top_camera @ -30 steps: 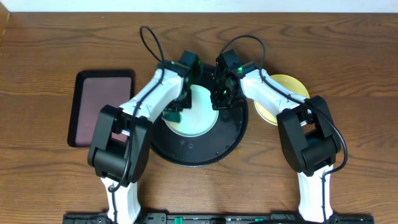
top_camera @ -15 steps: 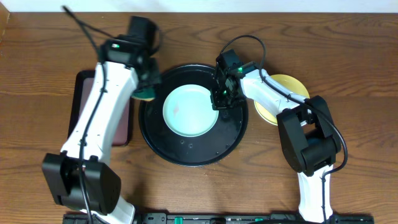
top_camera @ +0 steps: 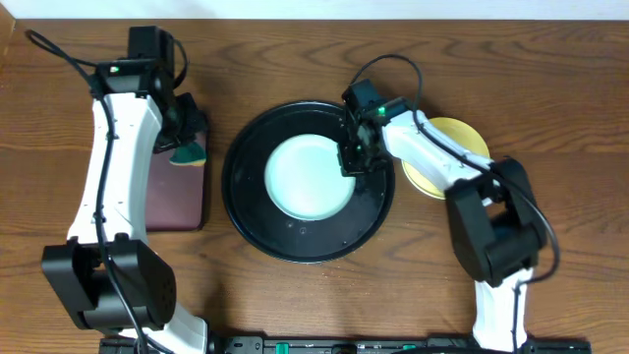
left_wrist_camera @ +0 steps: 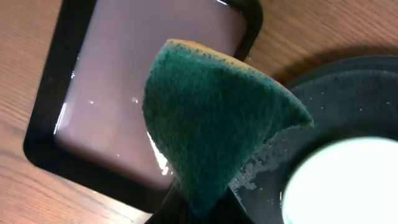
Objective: Clean dirty plates on tray and stack at the side
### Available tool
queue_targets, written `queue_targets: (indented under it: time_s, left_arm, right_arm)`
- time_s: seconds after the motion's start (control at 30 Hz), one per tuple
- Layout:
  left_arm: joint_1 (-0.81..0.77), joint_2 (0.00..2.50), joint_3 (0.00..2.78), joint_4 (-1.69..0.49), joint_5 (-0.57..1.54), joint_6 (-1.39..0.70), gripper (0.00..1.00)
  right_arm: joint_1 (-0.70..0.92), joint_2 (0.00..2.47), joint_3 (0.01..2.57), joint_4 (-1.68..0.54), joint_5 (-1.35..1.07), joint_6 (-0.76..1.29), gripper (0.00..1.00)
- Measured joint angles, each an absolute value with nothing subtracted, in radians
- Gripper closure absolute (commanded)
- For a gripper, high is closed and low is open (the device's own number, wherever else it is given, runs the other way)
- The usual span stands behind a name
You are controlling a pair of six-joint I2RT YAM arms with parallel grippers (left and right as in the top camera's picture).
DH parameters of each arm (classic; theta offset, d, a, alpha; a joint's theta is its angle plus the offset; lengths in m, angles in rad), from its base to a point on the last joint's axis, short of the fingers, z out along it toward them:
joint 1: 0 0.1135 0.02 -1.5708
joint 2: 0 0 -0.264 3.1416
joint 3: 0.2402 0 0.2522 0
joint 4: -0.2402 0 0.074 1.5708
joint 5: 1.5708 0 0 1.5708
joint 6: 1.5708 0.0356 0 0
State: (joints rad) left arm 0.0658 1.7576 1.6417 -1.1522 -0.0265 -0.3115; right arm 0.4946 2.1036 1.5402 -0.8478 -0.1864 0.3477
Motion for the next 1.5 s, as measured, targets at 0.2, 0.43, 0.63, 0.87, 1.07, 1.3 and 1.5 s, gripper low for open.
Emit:
queue_targets:
  time_s: [0.2, 0.43, 0.63, 0.87, 1.07, 1.3, 1.5]
  left_arm:
    - [0.107, 1.776, 1.642, -1.148, -0.006, -0.299, 0.93]
    - [0.117, 1.779, 1.642, -1.142, -0.002, -0.291, 0.93]
    - [0.116, 1.779, 1.642, -1.14, -0.001, -0.29, 0.93]
    - [0.116, 1.779, 1.642, -1.141, -0.001, -0.29, 0.93]
    - [0.116, 1.779, 1.642, -1.141, -0.001, -0.29, 0.93]
    - [0.116, 1.779, 1.642, -1.141, -0.001, -0.29, 0.93]
    - [0.116, 1.779, 1.642, -1.141, -0.001, -0.29, 0.93]
  right_arm:
    - [0.535, 1.936, 1.538, -0.888, 0.099, 0.347, 0.99]
    - [0.673, 1.819, 1.538, -0.893, 0.445, 0.344, 0.99]
    - [0.847, 1.783, 1.538, -0.892, 0.836, 0.319, 0.99]
    - [0.972, 1.783, 1.538, -0.887, 1.158, 0.295, 0.99]
    - [1.023, 1.783, 1.538, -0.873, 1.353, 0.288, 0.99]
    - [1.025, 1.783, 1.538, -0.873, 1.415, 0.284, 0.99]
    - [1.024, 1.783, 1.538, -0.876, 1.383, 0.283, 0.99]
